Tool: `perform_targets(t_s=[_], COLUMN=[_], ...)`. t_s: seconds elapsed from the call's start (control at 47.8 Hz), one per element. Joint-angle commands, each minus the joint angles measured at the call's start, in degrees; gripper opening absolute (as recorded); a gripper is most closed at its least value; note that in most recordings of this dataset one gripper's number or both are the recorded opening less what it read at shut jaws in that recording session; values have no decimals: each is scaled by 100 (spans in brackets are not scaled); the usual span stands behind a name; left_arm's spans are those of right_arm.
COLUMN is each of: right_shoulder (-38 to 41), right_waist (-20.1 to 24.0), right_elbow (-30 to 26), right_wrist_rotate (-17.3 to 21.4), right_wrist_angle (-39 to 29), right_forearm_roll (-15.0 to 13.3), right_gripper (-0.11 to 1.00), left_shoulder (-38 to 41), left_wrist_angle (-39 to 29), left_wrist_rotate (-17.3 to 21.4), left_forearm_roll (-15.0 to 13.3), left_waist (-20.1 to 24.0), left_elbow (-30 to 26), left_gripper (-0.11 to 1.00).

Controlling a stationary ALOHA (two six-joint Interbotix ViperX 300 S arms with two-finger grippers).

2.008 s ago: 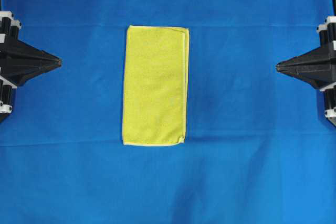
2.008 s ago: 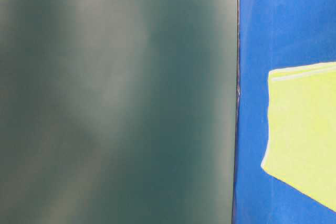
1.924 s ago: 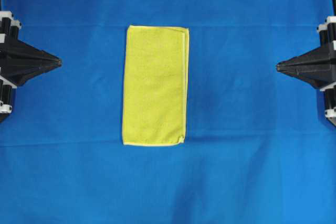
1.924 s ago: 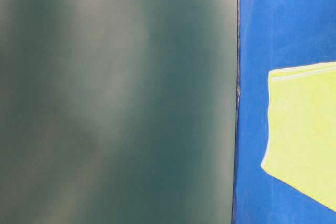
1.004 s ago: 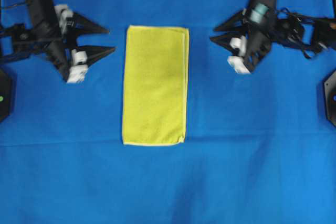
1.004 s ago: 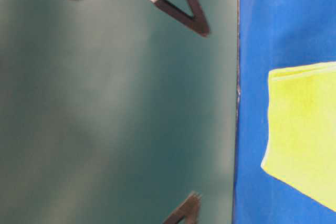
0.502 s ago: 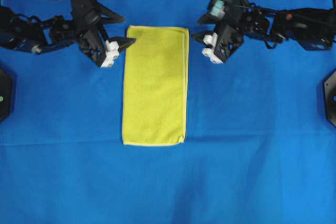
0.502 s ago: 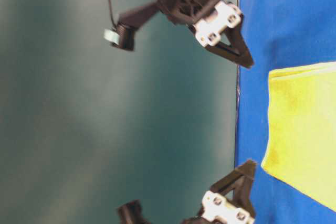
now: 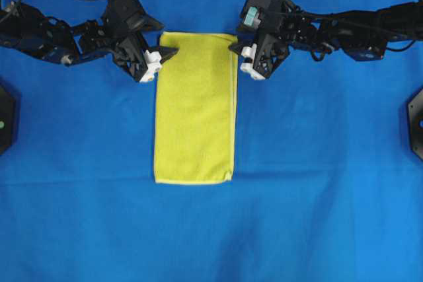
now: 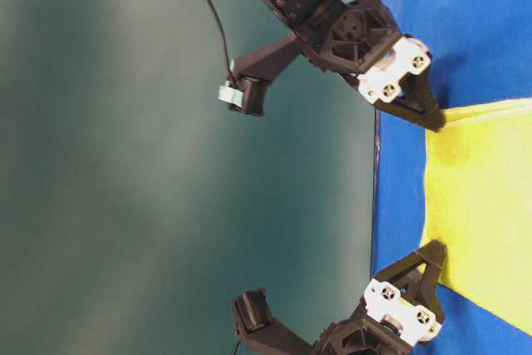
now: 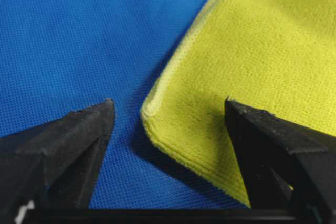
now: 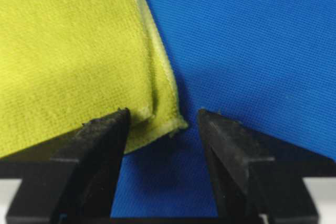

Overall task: Fold a vertical towel.
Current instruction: 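Move both grippers to the towel's top corners and grasp them, then lift the top corners and pull them down toward the bottom edge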

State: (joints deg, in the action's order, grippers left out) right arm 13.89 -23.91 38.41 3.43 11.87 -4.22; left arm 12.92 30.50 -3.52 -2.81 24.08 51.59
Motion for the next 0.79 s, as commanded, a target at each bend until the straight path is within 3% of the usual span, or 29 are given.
perform_targets(t_s=[0.0, 0.146, 0.209, 0.376, 0.481, 0.774], right_shoulder=[-44, 44, 88, 79, 70, 0], right_waist=[-53, -62, -62, -62, -62, -70], right_elbow=[-114, -141, -141, -88, -62, -44], right_wrist_rotate=[-9, -9, -9, -9, -9, 70], right_wrist_angle=[70, 79, 62, 105, 105, 97], right_forearm_roll=[-18, -35, -44, -53, -53, 9], right_gripper=[58, 56, 49, 7, 4, 4], left_shoulder=[-70, -35, 9, 132, 141, 62], left_wrist_angle=[62, 62, 26, -26, -26, -26], left_wrist_rotate=[9, 26, 44, 202, 316, 378], left_forearm_roll=[-9, 18, 53, 88, 88, 88], left_waist=[18, 26, 18, 9, 0, 26], left_elbow=[-79, -97, -123, -185, -211, -272], left_gripper=[79, 75, 68, 27, 6, 5])
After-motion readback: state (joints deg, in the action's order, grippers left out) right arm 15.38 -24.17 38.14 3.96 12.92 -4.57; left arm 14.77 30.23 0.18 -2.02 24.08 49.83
